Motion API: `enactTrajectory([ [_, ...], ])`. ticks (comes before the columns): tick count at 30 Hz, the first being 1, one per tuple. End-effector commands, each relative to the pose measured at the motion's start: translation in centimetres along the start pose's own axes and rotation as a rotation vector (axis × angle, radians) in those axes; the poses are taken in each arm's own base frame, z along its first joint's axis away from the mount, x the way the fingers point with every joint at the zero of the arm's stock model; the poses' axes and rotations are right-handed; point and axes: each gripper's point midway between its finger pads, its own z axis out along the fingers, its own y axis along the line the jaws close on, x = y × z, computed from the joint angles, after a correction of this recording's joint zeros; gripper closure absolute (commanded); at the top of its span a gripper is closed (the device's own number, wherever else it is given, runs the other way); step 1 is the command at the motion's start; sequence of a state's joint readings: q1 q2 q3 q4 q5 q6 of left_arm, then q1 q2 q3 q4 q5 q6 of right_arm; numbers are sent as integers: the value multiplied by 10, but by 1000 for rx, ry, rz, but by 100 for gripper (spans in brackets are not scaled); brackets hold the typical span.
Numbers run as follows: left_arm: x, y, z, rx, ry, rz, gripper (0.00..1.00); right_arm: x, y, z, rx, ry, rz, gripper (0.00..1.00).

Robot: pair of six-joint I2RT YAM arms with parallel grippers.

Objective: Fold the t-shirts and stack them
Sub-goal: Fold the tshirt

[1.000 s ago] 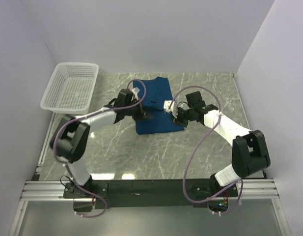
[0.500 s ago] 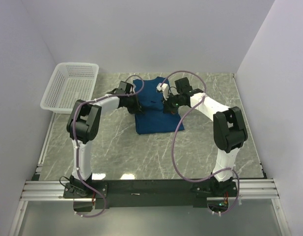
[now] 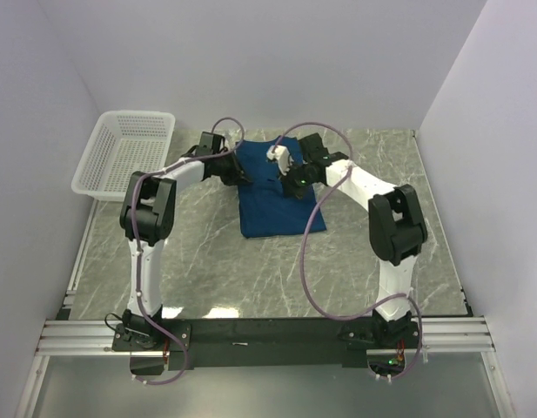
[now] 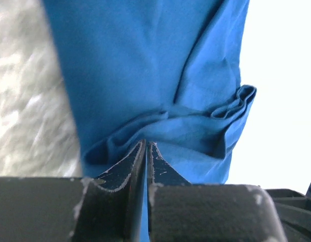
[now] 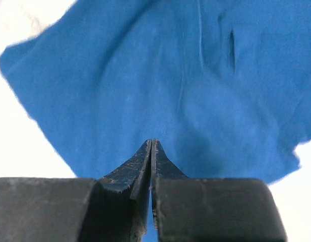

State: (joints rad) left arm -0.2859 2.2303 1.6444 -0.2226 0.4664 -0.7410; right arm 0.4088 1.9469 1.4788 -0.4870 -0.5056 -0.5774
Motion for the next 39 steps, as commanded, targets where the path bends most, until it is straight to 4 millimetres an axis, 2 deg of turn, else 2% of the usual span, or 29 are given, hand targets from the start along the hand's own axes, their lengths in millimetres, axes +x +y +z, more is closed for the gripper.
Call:
enactTrajectory([
  [1, -16, -20, -39, 54, -98, 19, 89, -21, -4, 17, 31, 16, -47, 93],
  [2, -24, -35, -63, 78, -151, 56, 89, -24, -8, 23, 51, 24, -33, 93],
  [3, -26, -38, -75, 80, -181, 73, 88, -37, -16, 23, 85, 11, -18, 93],
  [4, -28, -34, -87, 59, -216, 81, 85, -30, -22, 35, 99, 44, -3, 94],
  [5, -20, -38, -111, 58, -244, 114, 82, -44, -30, 35, 132, 32, 3, 95],
  [6, -17, -37, -123, 49, -271, 127, 78, -43, -35, 38, 157, 44, 48, 97],
  [7, -14, -35, -135, 40, -294, 135, 75, -32, -52, 45, 242, 92, 79, 100],
  [8, -1, -34, -155, 39, -319, 152, 68, -44, -67, 43, 309, 73, 96, 100],
  [10, 15, -32, -171, 51, -332, 169, 62, -36, -92, 46, 455, 95, 200, 100],
  [11, 37, -18, -171, 41, -297, 154, 57, -31, -114, 34, 597, 122, 224, 100],
  [12, 45, -27, -188, 77, -318, 174, 56, -36, -126, 26, 665, 102, 248, 100],
  [15, 90, -22, -197, 160, -249, 149, 52, -42, -136, 8, 715, 65, 259, 100],
  [16, 99, -25, -197, 194, -235, 148, 51, -55, -137, -12, 728, 22, 259, 100],
  [18, 129, -16, -191, 210, -166, 99, 51, -54, -133, -24, 704, -1, 228, 100],
  [19, 144, -17, -186, 206, -127, 98, 51, -69, -129, -49, 700, -49, 204, 100],
  [20, 156, -10, -180, 179, -93, 74, 51, -53, -116, -50, 639, -3, 186, 97],
  [21, 162, -8, -176, 164, -84, 65, 51, -61, -83, -43, 414, -29, 60, 89],
  [22, 174, -11, -171, 166, -54, 67, 51, -68, -57, -60, 294, -60, -28, 67],
  [23, 181, -9, -164, 162, -43, 31, 51, -32, -25, -59, 126, 34, -161, 59],
  [24, 186, -7, -160, 152, -33, 15, 50, -37, 12, -73, -11, -36, -257, 51],
  [25, 189, -4, -154, 132, -38, 1, 50, -23, 31, -76, -74, -27, -330, 47],
  [26, 193, 3, -145, 108, -21, -39, 50, 20, 60, -64, -159, 19, -370, 43],
  [27, 188, 0, -141, 128, -42, -42, 50, 32, 68, -62, -159, 10, -480, 39],
  [28, 187, 2, -137, 129, -43, -62, 49, 35, 70, -75, -83, 3, -549, 32],
  [29, 187, 6, -129, 115, -39, -88, 49, 59, 79, -61, -58, 10, -593, 28],
  [30, 181, 4, -125, 120, -56, -91, 48, 58, 79, -69, 10, -11, -623, 24],
  [32, 174, 5, -112, 104, -58, -107, 48, 72, 72, -67, 95, 6, -600, 23],
  [37, 161, -1, -84, 86, -40, -135, 47, 87, 54, -66, 220, 44, -573, 23],
  [39, 163, 9, -73, 38, -28, -151, 47, 93, 42, -62, 258, 75, -564, 23],
])
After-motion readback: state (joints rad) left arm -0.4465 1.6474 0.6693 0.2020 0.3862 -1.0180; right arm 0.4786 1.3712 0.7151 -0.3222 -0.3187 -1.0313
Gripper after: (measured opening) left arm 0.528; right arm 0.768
